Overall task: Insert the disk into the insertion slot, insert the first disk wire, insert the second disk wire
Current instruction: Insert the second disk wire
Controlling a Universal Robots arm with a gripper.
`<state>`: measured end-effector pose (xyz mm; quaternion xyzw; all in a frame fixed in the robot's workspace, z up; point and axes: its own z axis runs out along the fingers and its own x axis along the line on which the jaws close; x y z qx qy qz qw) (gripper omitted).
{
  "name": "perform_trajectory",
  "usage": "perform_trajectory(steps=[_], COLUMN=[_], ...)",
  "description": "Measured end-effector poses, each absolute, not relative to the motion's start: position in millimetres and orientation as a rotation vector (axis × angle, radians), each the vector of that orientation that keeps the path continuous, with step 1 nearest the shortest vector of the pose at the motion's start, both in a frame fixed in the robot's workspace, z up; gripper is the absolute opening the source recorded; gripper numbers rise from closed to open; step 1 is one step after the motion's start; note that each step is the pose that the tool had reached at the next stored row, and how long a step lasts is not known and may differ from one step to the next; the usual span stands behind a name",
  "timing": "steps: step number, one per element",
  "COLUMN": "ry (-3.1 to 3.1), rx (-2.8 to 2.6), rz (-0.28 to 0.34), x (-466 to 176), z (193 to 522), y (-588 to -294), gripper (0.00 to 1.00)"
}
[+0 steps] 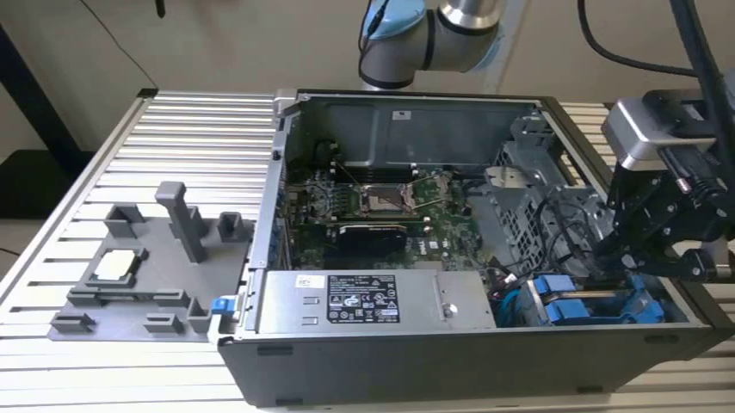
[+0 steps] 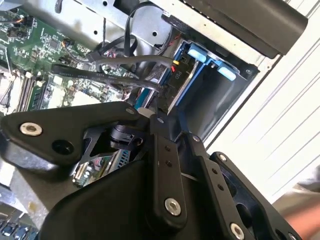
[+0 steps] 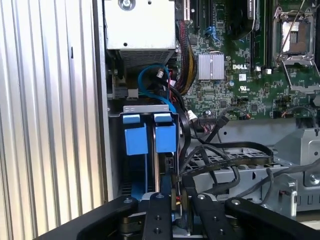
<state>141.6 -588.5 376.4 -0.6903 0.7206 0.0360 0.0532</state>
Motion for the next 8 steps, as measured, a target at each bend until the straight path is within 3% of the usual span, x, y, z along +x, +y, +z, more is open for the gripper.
perform_trajectory(steps=[8], ry=[2.192], rx=[-2.1], rz=[0.106], x=[141.6], z=[378.4], y=[-588.4], gripper=[0.24])
